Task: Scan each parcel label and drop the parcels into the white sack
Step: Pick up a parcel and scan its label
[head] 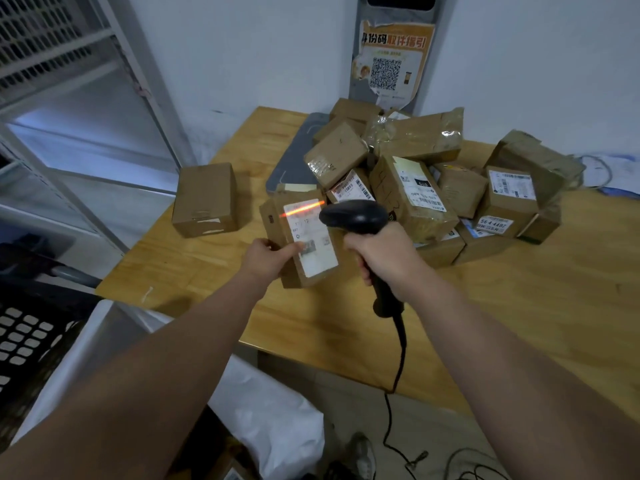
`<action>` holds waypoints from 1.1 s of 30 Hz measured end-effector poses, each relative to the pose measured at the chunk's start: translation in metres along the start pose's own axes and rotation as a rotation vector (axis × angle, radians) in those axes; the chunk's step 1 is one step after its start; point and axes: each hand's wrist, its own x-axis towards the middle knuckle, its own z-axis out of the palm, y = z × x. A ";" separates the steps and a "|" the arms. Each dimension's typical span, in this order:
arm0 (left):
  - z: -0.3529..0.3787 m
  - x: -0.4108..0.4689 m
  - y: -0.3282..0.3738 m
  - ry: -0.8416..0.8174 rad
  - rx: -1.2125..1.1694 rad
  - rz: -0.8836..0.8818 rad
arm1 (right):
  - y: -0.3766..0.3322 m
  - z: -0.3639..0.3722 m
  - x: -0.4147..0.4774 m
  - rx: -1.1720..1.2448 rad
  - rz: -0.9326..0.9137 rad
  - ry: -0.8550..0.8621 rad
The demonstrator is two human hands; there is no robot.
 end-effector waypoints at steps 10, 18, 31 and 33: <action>0.017 -0.006 0.006 -0.030 -0.136 -0.137 | -0.028 -0.015 0.007 -0.124 0.027 -0.064; 0.017 -0.011 0.002 -0.024 -0.149 -0.167 | -0.025 -0.013 0.019 -0.138 0.026 -0.096; -0.017 -0.051 -0.028 0.015 -0.306 -0.135 | -0.001 0.031 0.015 -0.076 0.006 -0.282; -0.035 -0.067 -0.035 0.013 -0.316 -0.114 | 0.007 0.047 0.005 -0.057 -0.001 -0.281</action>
